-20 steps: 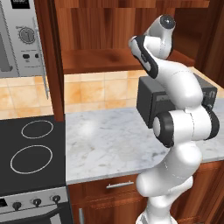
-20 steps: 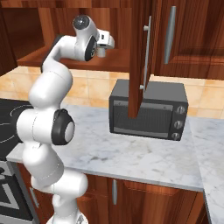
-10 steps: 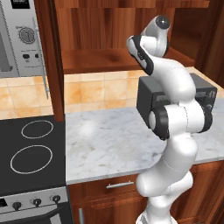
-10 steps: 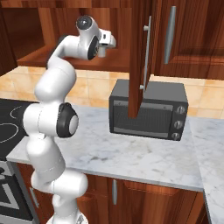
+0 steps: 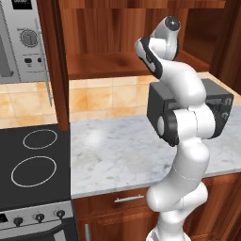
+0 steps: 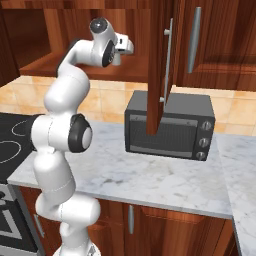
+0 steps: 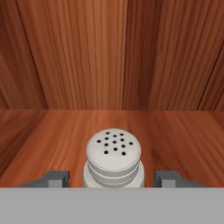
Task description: Retrieve the shaker from the cabinet and place it next the steak on a plate on the dining table.
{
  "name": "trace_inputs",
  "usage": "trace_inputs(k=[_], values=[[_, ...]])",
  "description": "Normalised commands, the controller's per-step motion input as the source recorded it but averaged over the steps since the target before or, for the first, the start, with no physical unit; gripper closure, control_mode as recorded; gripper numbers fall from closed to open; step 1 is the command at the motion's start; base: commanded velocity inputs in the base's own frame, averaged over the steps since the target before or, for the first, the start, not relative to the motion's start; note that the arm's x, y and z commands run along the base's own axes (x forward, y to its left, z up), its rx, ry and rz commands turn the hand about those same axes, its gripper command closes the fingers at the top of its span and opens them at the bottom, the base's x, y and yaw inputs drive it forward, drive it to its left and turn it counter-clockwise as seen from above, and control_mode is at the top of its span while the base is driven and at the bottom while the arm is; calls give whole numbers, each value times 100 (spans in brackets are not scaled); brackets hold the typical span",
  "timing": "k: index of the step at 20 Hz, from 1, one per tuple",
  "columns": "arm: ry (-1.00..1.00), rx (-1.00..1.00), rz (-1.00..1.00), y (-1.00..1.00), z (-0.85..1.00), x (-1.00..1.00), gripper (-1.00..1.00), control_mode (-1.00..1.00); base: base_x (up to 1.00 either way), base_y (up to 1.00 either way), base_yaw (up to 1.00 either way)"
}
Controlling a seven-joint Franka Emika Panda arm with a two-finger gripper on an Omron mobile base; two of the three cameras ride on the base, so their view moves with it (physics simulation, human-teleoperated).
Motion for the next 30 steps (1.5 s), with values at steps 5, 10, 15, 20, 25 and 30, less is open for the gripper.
trace_inputs(k=[5, 10, 15, 20, 25, 30], values=[[0, 0, -1, 0, -18, 14, 100, -100, 0, 0, 0], [0, 0, 0, 0, 0, 0, 100, -100, 0, 0, 0], [-4, 0, 0, 0, 0, -42, 100, -100, 0, 0, 0], [-10, 0, 0, 0, 0, -97, 100, -100, 0, 0, 0], [-3, 0, 1, 0, 0, -100, 100, -100, 0, 0, 0], [-3, 0, 2, 0, 0, -97, 100, -100, 0, 0, 0]])
